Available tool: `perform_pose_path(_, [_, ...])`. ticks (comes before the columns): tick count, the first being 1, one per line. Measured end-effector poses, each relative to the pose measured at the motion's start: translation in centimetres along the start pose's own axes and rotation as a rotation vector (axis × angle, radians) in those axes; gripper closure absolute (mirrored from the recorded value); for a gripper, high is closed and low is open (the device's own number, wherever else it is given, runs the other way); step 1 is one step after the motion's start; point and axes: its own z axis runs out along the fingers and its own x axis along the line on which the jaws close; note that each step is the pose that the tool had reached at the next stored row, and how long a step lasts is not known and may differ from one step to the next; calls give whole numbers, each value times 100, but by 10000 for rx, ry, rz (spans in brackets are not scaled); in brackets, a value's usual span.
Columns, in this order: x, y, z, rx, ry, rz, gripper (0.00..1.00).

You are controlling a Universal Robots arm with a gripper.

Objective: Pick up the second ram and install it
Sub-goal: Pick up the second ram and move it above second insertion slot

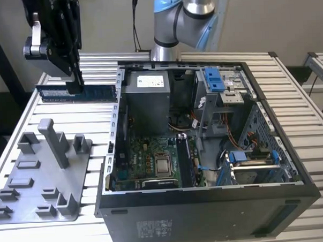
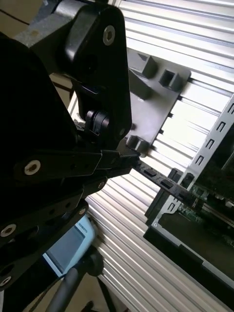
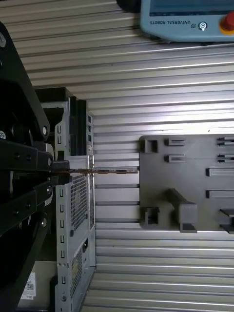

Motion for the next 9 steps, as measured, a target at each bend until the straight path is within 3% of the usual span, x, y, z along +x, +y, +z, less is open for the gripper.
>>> perform_pose_path(9, [-19,-385,4,-1,0,-27,86])
